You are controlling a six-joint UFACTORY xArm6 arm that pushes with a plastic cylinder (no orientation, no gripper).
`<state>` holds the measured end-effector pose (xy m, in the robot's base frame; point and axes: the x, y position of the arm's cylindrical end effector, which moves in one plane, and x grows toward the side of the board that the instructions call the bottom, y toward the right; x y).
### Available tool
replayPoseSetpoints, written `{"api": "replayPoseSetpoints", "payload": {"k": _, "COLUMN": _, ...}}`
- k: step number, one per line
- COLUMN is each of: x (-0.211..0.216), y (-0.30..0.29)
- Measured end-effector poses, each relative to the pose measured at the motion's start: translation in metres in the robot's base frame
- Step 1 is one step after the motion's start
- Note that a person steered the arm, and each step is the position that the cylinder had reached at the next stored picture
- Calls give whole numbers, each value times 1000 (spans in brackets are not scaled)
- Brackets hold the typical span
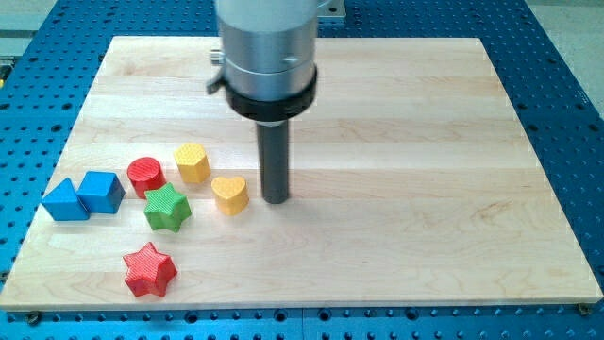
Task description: Move the heart in to the green star
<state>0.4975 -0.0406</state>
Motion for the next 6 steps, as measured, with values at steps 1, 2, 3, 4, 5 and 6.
{"api": "replayPoseSetpoints", "payload": {"k": 1, "x": -1, "y": -5}}
{"api": "replayPoseSetpoints", "payload": {"k": 2, "x": -1, "y": -40}}
{"api": "replayPoseSetpoints", "payload": {"k": 3, "x": -11, "y": -35}}
{"api": "replayPoseSetpoints", "payload": {"k": 4, "x": -12, "y": -61}}
{"api": "replayPoseSetpoints", "payload": {"k": 5, "x": -12, "y": -56}}
{"api": "replayPoseSetpoints", "payload": {"k": 6, "x": 18, "y": 5}}
